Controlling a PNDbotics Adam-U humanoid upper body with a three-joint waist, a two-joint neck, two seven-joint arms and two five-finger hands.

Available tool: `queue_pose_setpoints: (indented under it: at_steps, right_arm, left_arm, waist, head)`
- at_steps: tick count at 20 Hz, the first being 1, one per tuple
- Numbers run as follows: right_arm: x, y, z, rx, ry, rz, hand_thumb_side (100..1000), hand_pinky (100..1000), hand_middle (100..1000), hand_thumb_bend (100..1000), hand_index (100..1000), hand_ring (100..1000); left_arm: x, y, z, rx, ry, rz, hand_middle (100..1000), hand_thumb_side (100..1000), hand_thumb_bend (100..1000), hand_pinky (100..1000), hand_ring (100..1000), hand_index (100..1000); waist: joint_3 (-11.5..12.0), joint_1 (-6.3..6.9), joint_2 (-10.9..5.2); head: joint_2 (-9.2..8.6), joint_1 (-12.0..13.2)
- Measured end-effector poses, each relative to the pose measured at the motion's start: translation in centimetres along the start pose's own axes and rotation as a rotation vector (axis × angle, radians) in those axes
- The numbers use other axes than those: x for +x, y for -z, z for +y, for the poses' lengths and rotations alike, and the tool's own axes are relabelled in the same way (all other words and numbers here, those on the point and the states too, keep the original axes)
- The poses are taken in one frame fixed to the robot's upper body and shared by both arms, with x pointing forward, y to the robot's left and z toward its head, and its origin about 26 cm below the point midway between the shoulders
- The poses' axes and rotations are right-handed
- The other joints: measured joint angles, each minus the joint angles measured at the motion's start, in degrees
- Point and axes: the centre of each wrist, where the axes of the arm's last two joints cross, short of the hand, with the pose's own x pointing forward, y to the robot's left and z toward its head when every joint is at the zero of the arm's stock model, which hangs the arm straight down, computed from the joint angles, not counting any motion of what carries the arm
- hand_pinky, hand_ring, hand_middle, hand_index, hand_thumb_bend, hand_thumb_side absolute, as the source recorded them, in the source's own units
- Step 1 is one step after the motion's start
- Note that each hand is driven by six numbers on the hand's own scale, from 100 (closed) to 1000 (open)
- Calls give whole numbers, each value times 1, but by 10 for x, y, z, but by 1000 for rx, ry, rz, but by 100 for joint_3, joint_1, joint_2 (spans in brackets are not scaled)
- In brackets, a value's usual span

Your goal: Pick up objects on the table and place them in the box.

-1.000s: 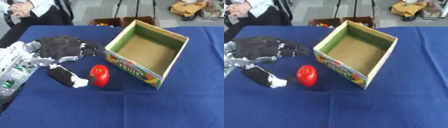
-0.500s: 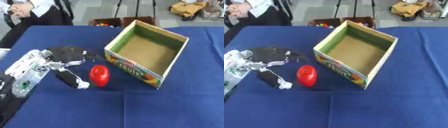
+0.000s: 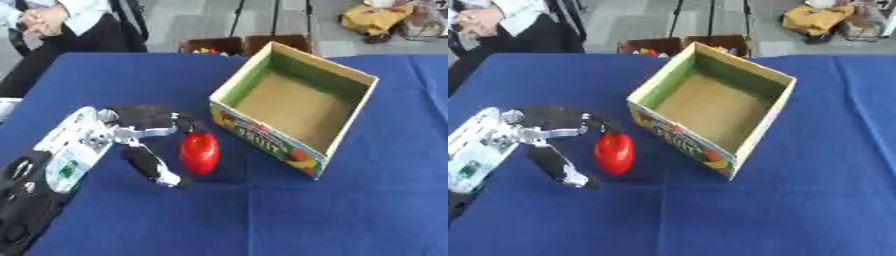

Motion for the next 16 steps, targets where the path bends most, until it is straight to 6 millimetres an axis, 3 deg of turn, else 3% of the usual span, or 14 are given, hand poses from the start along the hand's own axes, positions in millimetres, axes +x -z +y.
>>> queue_pose_setpoints:
  at_steps: [8, 16]
  right_arm:
    - [0, -1, 2, -6, 3, 10, 805, 807, 641, 100, 814, 855]
    - [0, -1, 3, -7, 4, 12, 809, 809, 641, 100, 817, 857]
  left_arm:
    - [-4, 2, 4, 81, 33, 40, 899, 757, 495, 468, 814, 1000]
    - [-4, 7, 4, 105, 73, 66, 892, 724, 498, 464, 815, 1000]
  waist:
    - [1, 0, 5]
    - [-39, 0, 6]
  head:
    - [-21, 20]
    - [-48, 52]
